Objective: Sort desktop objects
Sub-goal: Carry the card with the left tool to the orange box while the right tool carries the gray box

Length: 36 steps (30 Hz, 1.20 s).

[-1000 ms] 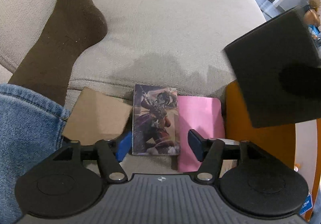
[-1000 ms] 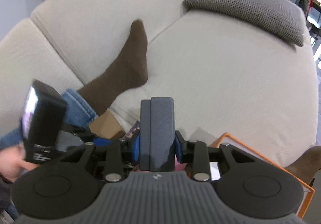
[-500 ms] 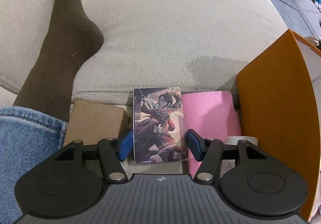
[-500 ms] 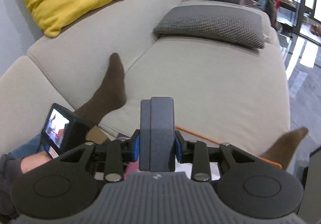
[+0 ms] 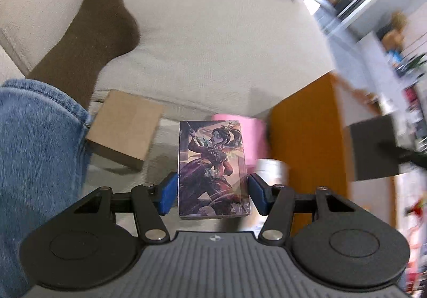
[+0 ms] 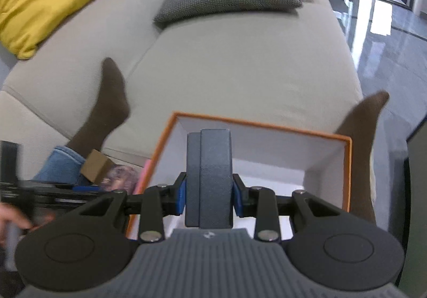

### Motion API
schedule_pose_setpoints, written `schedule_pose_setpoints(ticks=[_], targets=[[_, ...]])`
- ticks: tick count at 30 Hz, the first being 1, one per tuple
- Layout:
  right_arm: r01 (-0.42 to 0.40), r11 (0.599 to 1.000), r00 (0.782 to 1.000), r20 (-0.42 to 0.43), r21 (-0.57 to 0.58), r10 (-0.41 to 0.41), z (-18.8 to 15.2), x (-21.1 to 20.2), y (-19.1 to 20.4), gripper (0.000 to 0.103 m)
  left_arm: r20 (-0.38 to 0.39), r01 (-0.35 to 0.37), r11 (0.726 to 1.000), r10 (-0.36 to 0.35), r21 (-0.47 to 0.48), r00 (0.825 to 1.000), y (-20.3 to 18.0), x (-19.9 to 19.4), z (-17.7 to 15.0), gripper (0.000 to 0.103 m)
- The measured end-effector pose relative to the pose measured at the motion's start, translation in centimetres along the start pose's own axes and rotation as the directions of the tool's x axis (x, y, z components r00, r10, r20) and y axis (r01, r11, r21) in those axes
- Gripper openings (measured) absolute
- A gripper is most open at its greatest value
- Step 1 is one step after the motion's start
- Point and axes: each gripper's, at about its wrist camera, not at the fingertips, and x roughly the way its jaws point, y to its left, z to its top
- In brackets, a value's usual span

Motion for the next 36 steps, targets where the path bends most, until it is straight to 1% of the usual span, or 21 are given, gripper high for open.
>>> schedule_pose_setpoints(ticks=[3, 5, 8, 11, 14, 17, 19, 21, 23, 26, 28, 31, 32, 34, 36], targets=[[0.05, 0.999, 0.998, -0.029, 0.002, -0.05, -0.7, 0.7, -0.5, 0.035, 0.039, 0.091, 0.996, -0.09, -0.024, 0.995, -0.6, -2.1, 0.0, 0.066], [0.109, 0.994, 0.992, -0.061, -0.002, -0.109, -1.2, 1.3, -1.4, 0.035, 0.056, 0.139, 0.99, -0.137, -0.023, 0.989, -1.3, -2.5, 0.3, 0.066], [0.206, 0.978, 0.973, -0.11, 0.005, -0.205, -1.9, 2.4, -2.9, 0.035, 0.076, 0.207, 0.978, -0.206, -0.006, 0.976, -2.7, -3.6, 0.6, 0.066], [0.265, 0.964, 0.953, -0.15, 0.005, -0.262, -2.8, 3.6, -3.9, 0.035, 0.079, 0.267, 0.963, -0.268, 0.017, 0.96, -4.0, -4.0, 0.9, 0.066], [0.313, 0.95, 0.937, -0.16, -0.019, -0.312, -3.2, 4.3, -4.0, 0.035, 0.07, 0.307, 0.95, -0.31, 0.05, 0.948, -5.7, -4.1, 0.8, 0.066], [0.307, 0.951, 0.935, -0.176, -0.032, -0.308, -3.3, 4.3, -3.6, 0.035, 0.065, 0.339, 0.937, -0.345, 0.082, 0.936, -7.4, -4.3, 0.8, 0.066], [0.31, 0.95, 0.929, -0.2, -0.04, -0.312, -3.5, 4.3, -3.4, 0.036, 0.061, 0.357, 0.928, -0.364, 0.103, 0.929, -8.4, -4.1, 0.7, 0.066], [0.324, 0.945, 0.918, -0.225, -0.054, -0.327, -3.6, 4.5, -3.2, 0.035, 0.05, 0.374, 0.92, -0.382, 0.117, 0.923, -9.2, -4.3, 0.5, 0.066], [0.339, 0.938, 0.906, -0.245, -0.069, -0.345, -3.8, 4.7, -3.1, 0.035, 0.041, 0.385, 0.915, -0.392, 0.125, 0.919, -9.8, -4.2, 0.3, 0.066], [0.342, 0.937, 0.898, -0.268, -0.076, -0.349, -4.0, 4.5, -2.9, 0.036, 0.026, 0.4, 0.908, -0.406, 0.126, 0.913, -10.1, -4.0, -0.1, 0.066], [0.351, 0.934, 0.892, -0.278, -0.073, -0.357, -4.0, 4.2, -3.0, 0.039, 0.017, 0.405, 0.906, -0.41, 0.126, 0.912, -10.3, -3.8, -0.3, 0.066], [0.368, 0.927, 0.884, -0.281, -0.078, -0.374, -3.9, 3.9, -3.1, 0.041, 0.003, 0.417, 0.9, -0.421, 0.128, 0.907, -10.7, -3.3, -0.6, 0.066], [0.369, 0.926, 0.883, -0.28, -0.08, -0.376, -3.8, 3.7, -3.2, 0.041, -0.004, 0.425, 0.896, -0.428, 0.128, 0.904, -11.0, -2.9, -0.6, 0.066], [0.357, 0.931, 0.89, -0.277, -0.074, -0.363, -3.8, 3.1, -3.3, 0.04, -0.019, 0.432, 0.893, -0.433, 0.131, 0.901, -11.8, -2.3, -0.8, 0.066], [0.338, 0.94, 0.902, -0.266, -0.054, -0.339, -3.7, 2.2, -3.5, 0.039, -0.038, 0.427, 0.894, -0.426, 0.133, 0.904, -12.7, -1.4, -1.0, 0.066]])
